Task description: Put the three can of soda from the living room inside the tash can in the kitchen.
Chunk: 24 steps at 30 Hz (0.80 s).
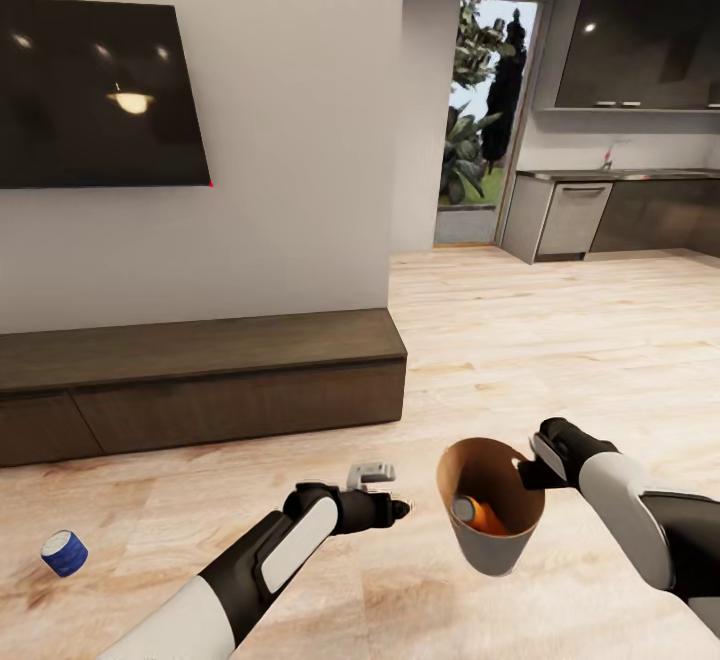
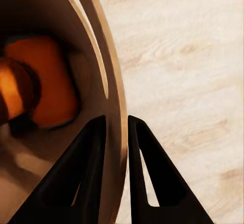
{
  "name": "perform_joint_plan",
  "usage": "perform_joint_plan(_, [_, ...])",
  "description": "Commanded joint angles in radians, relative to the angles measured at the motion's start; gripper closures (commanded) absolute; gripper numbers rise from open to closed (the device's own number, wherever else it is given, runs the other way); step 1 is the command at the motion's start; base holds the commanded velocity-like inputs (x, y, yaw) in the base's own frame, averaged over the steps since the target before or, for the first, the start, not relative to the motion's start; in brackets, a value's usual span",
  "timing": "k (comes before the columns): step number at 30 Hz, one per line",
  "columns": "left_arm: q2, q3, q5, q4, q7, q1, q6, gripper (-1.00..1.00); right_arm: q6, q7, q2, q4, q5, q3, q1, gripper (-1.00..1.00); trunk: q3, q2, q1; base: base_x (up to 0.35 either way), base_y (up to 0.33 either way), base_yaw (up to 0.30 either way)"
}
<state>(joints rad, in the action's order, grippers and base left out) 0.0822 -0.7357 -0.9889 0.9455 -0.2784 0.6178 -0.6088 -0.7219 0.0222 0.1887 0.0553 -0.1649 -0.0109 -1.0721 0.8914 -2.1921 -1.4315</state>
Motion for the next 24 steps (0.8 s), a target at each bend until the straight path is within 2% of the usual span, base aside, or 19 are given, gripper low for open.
perform_joint_plan(1, [0.000, 0.000, -0.001, -0.023, 0.000, 0.000, 0.000, -1.00, 0.001, 0.007, 0.000, 0.002, 0.018, -0.015, 0.000, 1.00, 0.000, 0.000, 0.000, 0.000, 0.000, 0.000])
perform_joint_plan(3, [0.001, 0.000, -0.003, -0.077, 0.000, 0.003, 0.000, -1.00, 0.001, 0.017, 0.000, 0.006, 0.019, -0.016, 0.000, 1.00, 0.000, 0.000, 0.000, 0.000, 0.000, 0.000])
perform_joint_plan(7, [0.000, 0.001, -0.007, -0.295, 0.000, 0.064, 0.001, -1.00, 0.006, 0.084, 0.001, 0.011, 0.019, -0.015, 0.000, 1.00, 0.000, 0.000, 0.000, 0.000, 0.000, 0.000])
perform_joint_plan(13, [-0.015, 0.001, -0.009, -0.455, -0.001, 0.119, 0.006, -1.00, 0.011, 0.110, -0.003, 0.012, 0.019, -0.013, 0.000, 1.00, 0.000, 0.000, 0.000, 0.000, 0.000, 0.000])
perform_joint_plan(17, [-0.033, 0.001, -0.010, -0.514, -0.003, 0.135, 0.008, -1.00, 0.015, 0.115, -0.008, 0.012, 0.018, -0.012, 0.001, 1.00, 0.000, 0.000, 0.000, 0.000, 0.000, 0.000])
perform_joint_plan(24, [-0.078, 0.001, -0.015, -0.584, -0.003, 0.141, 0.009, -1.00, 0.101, 0.116, -0.015, 0.007, 0.019, -0.007, 0.015, 1.00, 0.000, 0.000, 0.000, 0.000, 0.000, 0.000])
